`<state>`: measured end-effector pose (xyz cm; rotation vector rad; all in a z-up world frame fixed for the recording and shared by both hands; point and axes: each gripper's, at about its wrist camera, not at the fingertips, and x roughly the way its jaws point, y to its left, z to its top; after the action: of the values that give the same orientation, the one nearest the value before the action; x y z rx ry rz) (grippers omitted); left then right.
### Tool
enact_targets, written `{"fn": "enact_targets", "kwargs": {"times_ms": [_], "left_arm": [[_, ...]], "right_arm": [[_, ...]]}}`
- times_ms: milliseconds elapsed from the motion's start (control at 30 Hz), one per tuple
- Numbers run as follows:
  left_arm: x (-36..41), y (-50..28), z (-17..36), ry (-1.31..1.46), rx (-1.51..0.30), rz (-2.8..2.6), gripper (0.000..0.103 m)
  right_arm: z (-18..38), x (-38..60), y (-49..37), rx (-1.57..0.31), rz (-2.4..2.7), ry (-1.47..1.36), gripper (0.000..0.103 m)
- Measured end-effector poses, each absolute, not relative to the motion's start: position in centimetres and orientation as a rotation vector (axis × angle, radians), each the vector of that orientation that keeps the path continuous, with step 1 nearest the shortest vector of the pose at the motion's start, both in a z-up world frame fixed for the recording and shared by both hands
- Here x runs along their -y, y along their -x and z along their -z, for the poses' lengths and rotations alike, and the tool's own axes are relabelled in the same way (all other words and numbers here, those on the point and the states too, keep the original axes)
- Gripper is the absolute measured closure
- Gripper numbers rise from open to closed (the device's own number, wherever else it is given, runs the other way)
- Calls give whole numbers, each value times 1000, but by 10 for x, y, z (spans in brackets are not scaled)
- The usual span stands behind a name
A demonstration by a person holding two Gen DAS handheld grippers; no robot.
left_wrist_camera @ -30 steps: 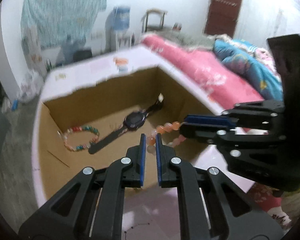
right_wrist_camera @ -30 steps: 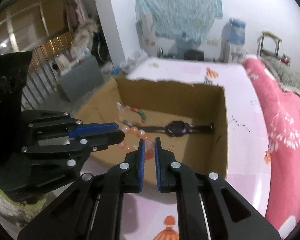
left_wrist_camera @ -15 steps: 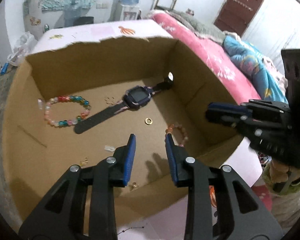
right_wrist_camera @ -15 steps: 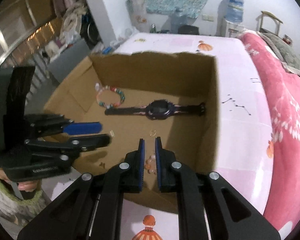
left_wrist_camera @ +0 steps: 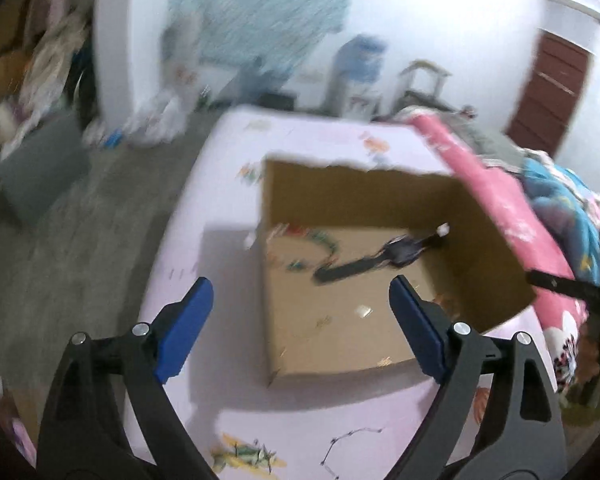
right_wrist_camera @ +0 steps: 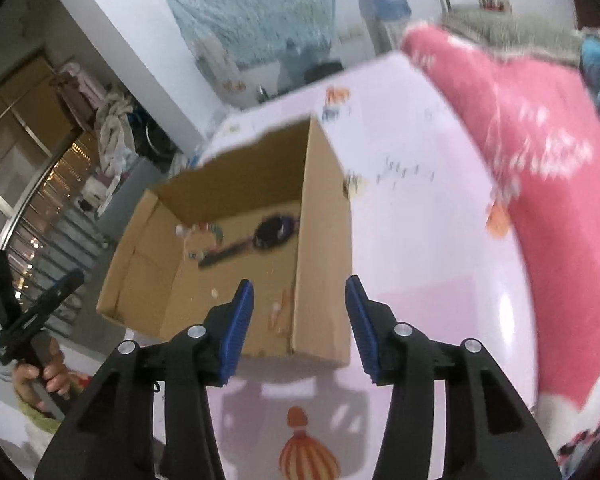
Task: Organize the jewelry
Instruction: 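Withdraw both open tools from the box and hold them above it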
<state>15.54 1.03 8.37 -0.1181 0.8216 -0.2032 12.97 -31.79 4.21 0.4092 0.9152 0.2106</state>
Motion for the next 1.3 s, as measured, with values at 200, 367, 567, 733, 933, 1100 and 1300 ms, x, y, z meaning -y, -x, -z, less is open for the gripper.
{"fn": "enact_targets", "kwargs": {"times_ms": [200,367,567,733,933,1100,1300], "left_arm": [[-20,-162,-49,232,-927,227,17],[-17,-164,-33,269,-965,273,17],[-12,-165,-25,313,-988,290,16],[0,-164,-27,292,-995,317,16],[5,-165,-29,265,-996,290,14],[7,-163,-31,248,-992,283,14],[9,-160,-34,227,-988,275,14]], "right_arm": [[-28,302,-134,-948,-216,-442,48],[-30,289,-133,-941,-178,-399,39],[-33,284,-132,-941,-149,-381,34],[-34,277,-135,-957,-126,-342,31],[-35,272,-137,-969,-110,-293,31],[-34,275,-138,-974,-118,-306,31],[-35,274,-137,-976,-115,-285,31]]}}
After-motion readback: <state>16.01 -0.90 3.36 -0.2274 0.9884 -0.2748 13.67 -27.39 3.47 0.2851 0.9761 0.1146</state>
